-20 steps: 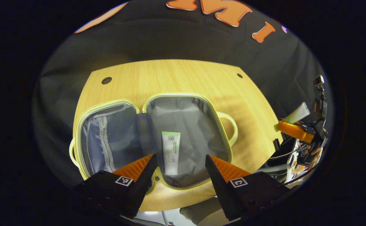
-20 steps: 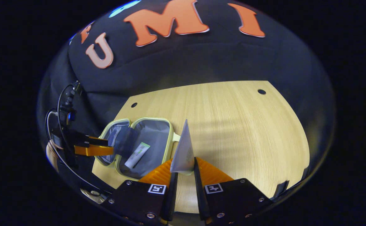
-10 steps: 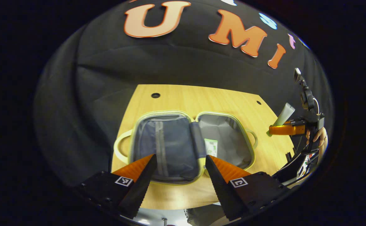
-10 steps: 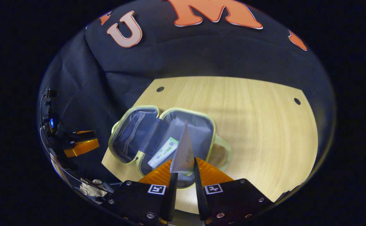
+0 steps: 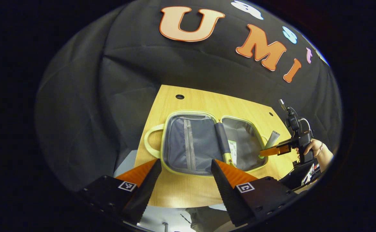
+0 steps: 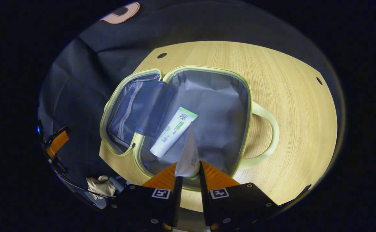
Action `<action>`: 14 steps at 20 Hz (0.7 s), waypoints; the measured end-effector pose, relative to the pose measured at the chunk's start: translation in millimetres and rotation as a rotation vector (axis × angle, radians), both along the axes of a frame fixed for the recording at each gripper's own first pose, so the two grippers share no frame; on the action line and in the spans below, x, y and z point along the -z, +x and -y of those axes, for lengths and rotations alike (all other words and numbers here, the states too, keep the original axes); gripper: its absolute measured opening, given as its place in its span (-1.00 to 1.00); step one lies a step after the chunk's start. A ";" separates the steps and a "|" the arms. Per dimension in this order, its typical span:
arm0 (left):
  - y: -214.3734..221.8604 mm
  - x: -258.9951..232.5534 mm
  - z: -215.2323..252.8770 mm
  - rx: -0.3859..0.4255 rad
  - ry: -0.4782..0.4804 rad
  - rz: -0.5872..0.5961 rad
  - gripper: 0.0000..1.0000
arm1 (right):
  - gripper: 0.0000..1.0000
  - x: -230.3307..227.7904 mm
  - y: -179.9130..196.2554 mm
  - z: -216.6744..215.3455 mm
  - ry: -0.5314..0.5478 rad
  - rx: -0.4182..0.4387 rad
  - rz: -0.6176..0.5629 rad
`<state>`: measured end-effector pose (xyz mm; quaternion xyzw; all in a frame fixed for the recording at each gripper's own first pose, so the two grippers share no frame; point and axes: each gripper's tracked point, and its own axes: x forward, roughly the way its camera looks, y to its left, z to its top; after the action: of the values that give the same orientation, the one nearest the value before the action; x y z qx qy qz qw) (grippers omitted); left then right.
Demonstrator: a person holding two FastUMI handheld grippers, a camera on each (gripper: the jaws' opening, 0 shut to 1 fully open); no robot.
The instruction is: First open the suitcase, pack the skin care products into it, and then close the suitcase.
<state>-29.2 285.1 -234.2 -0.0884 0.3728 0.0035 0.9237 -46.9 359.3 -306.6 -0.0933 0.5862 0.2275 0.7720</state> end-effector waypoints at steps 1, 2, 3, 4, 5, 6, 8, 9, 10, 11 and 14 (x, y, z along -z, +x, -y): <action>-2.2 -2.2 -5.3 -0.009 0.003 0.002 0.92 | -0.36 1.3 2.2 -1.4 -0.001 0.012 0.007; -3.2 -1.4 -9.0 -0.018 0.003 0.003 0.92 | -0.29 0.5 7.2 -2.0 0.001 0.019 0.014; -4.0 -1.6 -11.5 -0.022 0.001 0.006 0.92 | -0.21 -0.1 8.2 -3.4 0.007 0.027 0.021; -3.8 -0.3 -14.1 -0.028 -0.001 0.008 0.92 | 0.10 -3.7 13.0 -3.6 0.012 0.036 0.035; -2.6 0.9 -16.6 -0.031 -0.005 0.010 0.92 | 0.18 -4.8 16.2 -3.0 0.015 0.043 0.055; 1.4 5.6 -18.6 -0.034 -0.012 0.010 0.92 | 0.52 -8.5 20.2 -3.2 0.022 0.049 0.081; 9.7 13.1 -24.5 -0.039 -0.038 0.015 0.92 | 0.90 -19.7 24.6 -8.2 0.057 0.050 0.134; 14.5 18.0 -29.4 -0.045 -0.049 0.016 0.92 | 0.92 -25.6 25.2 -10.6 0.074 0.053 0.161; 18.4 24.0 -36.6 -0.052 -0.059 0.017 0.92 | 0.92 -33.7 28.4 -13.3 0.094 0.056 0.192; 24.4 29.7 -44.6 -0.063 -0.073 0.018 0.92 | 0.92 -40.3 31.3 -14.7 0.112 0.061 0.226; 41.4 52.8 -68.7 -0.104 -0.145 0.008 0.92 | 0.92 -60.7 40.8 -18.8 0.159 0.080 0.332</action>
<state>12.1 353.8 -287.0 -0.1743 0.3634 0.0243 0.9149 -6.1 378.1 -245.8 -0.0447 0.4342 0.2238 0.8714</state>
